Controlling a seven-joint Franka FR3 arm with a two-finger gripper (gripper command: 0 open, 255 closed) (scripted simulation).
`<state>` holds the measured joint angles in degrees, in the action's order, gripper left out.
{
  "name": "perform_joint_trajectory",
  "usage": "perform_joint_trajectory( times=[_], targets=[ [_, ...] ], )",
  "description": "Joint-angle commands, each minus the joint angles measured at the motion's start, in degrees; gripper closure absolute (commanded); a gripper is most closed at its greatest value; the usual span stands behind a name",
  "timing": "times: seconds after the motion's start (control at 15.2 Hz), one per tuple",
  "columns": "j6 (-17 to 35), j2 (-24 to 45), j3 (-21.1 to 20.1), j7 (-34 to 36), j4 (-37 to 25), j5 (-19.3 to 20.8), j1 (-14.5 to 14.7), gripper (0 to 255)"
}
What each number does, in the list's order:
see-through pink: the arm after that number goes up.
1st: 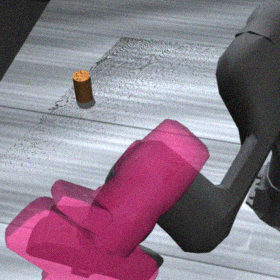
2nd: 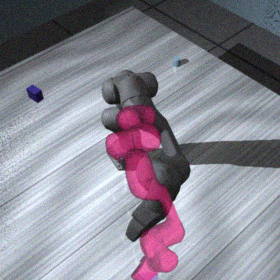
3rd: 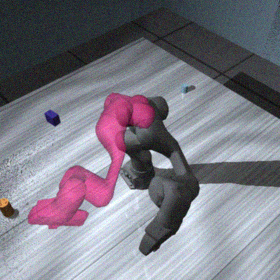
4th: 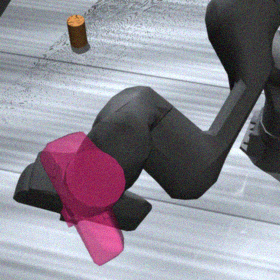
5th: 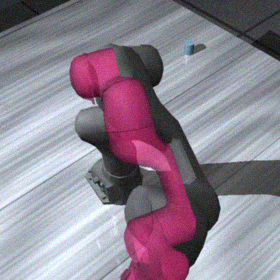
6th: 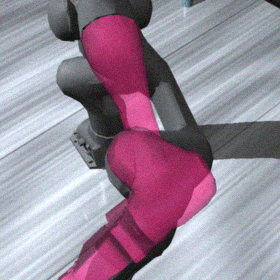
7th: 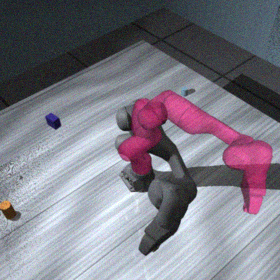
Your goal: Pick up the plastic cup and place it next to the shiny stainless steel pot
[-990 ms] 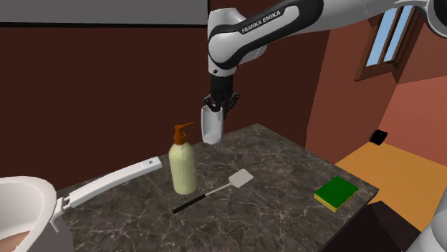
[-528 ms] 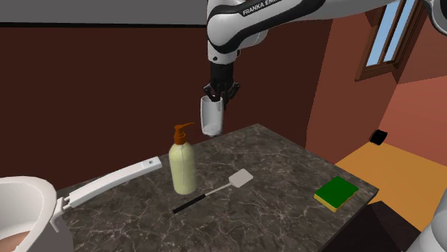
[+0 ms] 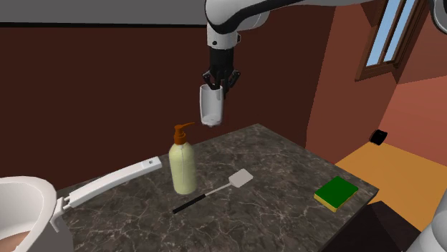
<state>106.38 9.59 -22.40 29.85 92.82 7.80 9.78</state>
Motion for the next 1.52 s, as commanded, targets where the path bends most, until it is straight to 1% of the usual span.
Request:
perform_joint_trajectory(
  times=[0.0,0.59,1.12,1.19,1.45],
  targets=[
    [-1.47,-0.08,-0.02,-0.17,-1.42,-0.08,0.02,255],
    [-8.75,0.88,-0.22,-0.48,-9.60,0.17,0.54,255],
    [-15.88,3.05,-0.45,-0.53,-18.73,1.05,1.48,255],
    [-16.11,3.14,-0.45,-0.53,-19.05,1.09,1.52,255],
    [-14.10,-3.55,-1.84,2.53,-10.56,-1.12,2.37,255]
  ],
)
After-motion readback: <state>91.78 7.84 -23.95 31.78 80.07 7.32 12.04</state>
